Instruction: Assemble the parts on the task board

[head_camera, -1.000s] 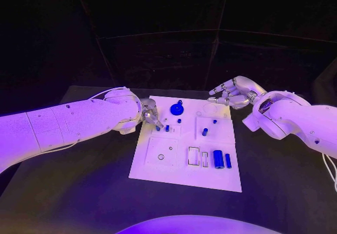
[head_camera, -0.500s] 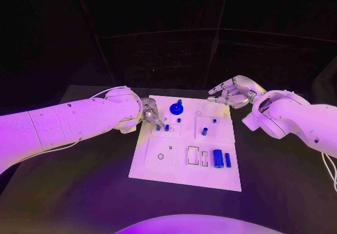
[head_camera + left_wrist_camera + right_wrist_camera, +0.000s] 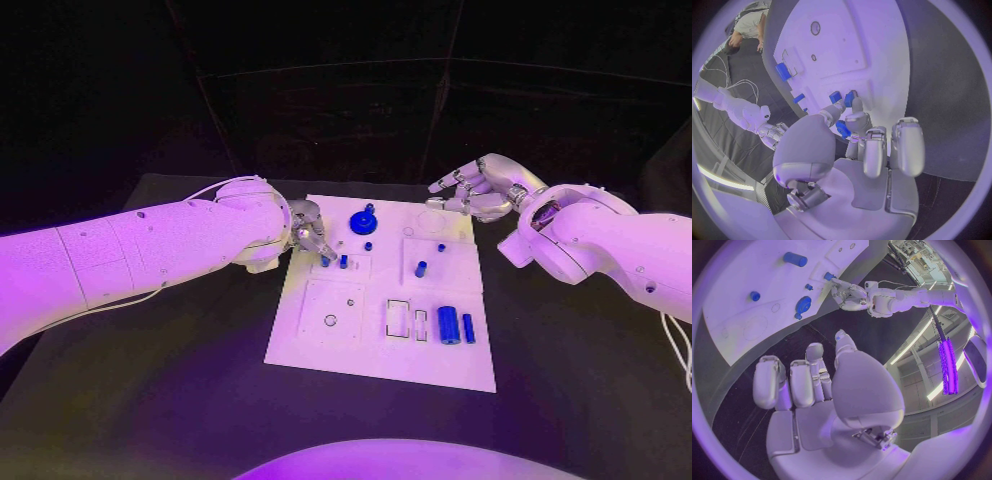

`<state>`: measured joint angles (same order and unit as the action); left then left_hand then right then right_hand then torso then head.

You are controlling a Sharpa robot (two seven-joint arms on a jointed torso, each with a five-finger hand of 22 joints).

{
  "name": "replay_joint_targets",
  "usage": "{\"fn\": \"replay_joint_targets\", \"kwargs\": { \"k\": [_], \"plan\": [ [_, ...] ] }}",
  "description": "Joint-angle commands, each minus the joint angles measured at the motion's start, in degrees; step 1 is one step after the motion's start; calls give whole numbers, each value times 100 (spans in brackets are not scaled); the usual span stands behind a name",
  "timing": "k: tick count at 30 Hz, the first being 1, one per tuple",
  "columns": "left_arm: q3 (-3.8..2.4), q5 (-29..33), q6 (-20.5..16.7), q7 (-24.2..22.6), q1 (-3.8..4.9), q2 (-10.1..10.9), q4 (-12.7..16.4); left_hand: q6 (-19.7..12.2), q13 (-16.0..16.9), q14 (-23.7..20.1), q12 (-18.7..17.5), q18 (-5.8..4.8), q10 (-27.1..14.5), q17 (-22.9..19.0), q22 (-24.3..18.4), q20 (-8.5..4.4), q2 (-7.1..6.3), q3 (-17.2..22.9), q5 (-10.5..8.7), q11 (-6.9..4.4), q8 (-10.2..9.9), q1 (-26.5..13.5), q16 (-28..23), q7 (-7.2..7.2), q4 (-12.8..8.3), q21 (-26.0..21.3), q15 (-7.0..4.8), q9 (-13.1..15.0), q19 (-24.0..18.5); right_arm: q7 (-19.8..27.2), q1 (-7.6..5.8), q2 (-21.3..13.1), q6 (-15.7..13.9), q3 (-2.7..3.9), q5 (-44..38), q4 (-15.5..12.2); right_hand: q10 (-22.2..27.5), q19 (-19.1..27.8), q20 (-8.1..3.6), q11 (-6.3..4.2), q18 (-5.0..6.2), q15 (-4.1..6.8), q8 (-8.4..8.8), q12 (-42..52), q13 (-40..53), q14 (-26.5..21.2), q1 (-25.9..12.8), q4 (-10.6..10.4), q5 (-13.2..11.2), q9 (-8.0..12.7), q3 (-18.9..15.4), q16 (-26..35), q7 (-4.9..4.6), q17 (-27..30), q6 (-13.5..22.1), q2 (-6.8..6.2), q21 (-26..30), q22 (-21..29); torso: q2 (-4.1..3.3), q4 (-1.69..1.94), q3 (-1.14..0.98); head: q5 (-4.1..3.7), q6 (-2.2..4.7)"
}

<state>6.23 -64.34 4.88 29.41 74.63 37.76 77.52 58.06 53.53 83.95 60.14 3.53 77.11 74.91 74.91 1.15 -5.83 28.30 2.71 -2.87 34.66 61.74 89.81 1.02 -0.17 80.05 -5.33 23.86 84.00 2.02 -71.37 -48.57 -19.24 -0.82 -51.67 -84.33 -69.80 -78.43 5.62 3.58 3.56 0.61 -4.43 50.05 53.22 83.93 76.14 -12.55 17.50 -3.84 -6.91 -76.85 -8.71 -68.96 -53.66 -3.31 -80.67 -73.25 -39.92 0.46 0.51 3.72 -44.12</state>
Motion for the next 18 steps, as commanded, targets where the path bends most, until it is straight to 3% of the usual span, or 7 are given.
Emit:
{"fn": "replay_joint_targets", "kwargs": {
  "k": [1,10,18],
  "plan": [
    [22,25,170,42,-26,6,18,41,16,605,45,-74,36,1509,357,-63,2,27,45,-15,31,67,19,-23,-88,34,-57,4,172,42,-10,1,16,3,-8,-10,41,40,5,1,44,11,-8,-18,-6,174,-7,0,31,-9,-33,26,8,5,7,70,16,6,1,0,0,2,-3],
    [22,23,76,45,-26,12,27,48,57,605,61,-83,81,1509,400,-83,-63,308,478,-32,14,257,19,-37,-344,57,-72,-30,189,46,-10,9,12,3,-8,-6,39,43,5,1,45,12,-9,-14,-5,175,-11,-4,32,-9,-44,28,8,4,6,74,21,12,0,0,-1,9,-5],
    [22,-26,-32,45,-26,12,40,44,63,605,55,-95,133,1509,452,-81,-62,583,628,-22,24,381,19,-15,-508,93,-65,-36,209,49,-10,12,10,3,-8,-4,39,43,5,1,45,12,-9,-14,-5,175,-11,-4,32,-9,-44,28,8,4,6,74,21,12,-3,-3,-1,12,-10]
  ]
}}
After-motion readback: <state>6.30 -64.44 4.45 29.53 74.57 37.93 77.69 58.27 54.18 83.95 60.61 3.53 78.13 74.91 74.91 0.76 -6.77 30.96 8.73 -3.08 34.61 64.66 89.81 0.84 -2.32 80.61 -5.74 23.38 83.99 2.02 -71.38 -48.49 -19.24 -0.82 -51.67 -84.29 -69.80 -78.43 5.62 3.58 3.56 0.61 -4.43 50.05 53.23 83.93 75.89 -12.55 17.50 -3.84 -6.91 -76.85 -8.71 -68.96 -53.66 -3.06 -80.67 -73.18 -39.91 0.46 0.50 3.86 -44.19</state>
